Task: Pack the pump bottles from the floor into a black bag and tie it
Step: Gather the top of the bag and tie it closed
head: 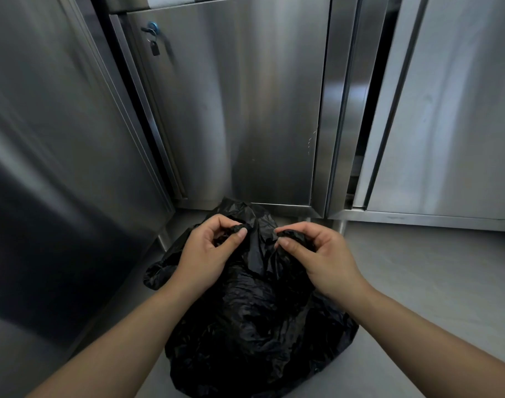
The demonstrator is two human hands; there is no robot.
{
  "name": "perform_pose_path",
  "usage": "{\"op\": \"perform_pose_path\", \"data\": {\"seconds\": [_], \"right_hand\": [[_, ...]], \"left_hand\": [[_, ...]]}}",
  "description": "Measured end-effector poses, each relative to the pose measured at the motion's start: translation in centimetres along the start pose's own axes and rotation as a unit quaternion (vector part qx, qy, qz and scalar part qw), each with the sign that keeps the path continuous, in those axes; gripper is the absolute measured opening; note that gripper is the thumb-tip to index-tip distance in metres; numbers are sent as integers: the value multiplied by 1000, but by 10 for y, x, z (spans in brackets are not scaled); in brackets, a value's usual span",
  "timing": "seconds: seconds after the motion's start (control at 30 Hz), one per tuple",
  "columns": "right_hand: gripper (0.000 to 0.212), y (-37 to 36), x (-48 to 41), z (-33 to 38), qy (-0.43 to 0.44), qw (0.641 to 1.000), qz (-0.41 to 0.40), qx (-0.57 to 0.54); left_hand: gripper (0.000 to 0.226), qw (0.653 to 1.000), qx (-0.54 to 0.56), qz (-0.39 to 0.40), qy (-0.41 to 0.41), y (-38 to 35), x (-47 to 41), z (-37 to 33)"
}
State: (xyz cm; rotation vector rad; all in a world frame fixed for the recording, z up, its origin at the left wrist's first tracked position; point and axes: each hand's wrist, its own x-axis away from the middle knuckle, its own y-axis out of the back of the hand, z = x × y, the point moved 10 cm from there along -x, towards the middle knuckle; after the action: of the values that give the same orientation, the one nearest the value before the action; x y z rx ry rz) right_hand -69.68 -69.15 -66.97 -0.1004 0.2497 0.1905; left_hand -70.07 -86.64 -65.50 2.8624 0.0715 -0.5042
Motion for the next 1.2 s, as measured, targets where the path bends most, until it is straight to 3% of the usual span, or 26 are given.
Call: {"op": "perform_pose_path", "data": {"seconds": [0.3,0.63,0.73,0.83,1.03,1.1,1.2], "right_hand": [[12,42,-11,-29,-51,997,-61,21],[12,100,-3,-46,-101,977,-169,-85],[9,89,-2,-40,-94,983,-126,-92],[8,67,-6,-23,-63,996,-61,-24],[11,32,-20,11,11,999,6,40],[12,24,-22,19,24,996,28,78],[12,23,-23,19,-5,993,52,110]], "left_hand": [[20,998,-7,45,48,1,0,22],[24,981,112,-52,150,29,4,53],[25,982,92,-59,153,35,1,53],[21,991,42,-20,126,27,-5,39],[16,992,-121,-12,-21,1,-13,-4],[11,987,-162,-10,-22,5,-12,-3],[6,991,-134,14,14,8,-9,7]]}}
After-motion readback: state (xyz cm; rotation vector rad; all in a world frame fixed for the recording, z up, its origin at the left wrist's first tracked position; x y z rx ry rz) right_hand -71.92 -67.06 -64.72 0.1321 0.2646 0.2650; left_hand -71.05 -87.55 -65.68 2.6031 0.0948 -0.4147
